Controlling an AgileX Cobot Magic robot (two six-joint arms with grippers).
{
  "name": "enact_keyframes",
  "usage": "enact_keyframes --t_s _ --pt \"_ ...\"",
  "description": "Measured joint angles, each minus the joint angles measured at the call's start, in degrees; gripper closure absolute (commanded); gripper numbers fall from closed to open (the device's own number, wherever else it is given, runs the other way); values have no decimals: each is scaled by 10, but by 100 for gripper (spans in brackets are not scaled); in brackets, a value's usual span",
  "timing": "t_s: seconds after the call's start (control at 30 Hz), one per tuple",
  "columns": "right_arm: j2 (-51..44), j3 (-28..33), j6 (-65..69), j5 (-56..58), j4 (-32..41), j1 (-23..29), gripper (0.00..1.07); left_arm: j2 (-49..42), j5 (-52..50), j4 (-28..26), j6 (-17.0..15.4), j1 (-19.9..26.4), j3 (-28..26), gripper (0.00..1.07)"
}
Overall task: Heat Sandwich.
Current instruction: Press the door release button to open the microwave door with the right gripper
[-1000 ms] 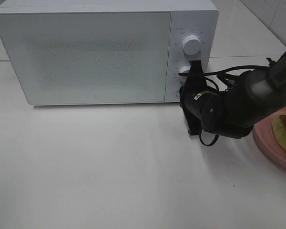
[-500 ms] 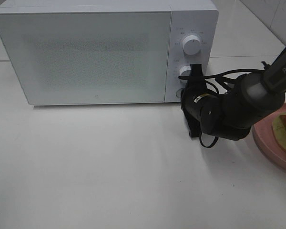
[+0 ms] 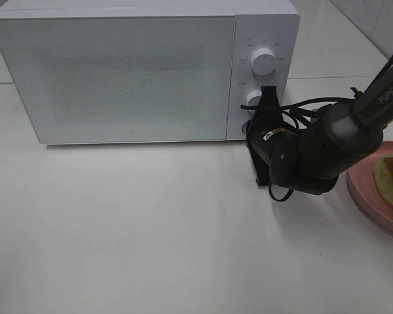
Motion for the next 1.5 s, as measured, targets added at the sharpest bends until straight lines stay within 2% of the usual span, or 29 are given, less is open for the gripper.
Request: enact_keyframes --t_s 0.3,0.53,1.5 --pt "26 -27 -9 -18 38 7 107 0 0 0 0 0 0 7" --pt "34 -58 -45 19 75 7 107 0 0 0 0 0 0 7" --pt "33 -66 -62 36 97 9 107 0 0 0 0 0 0 7"
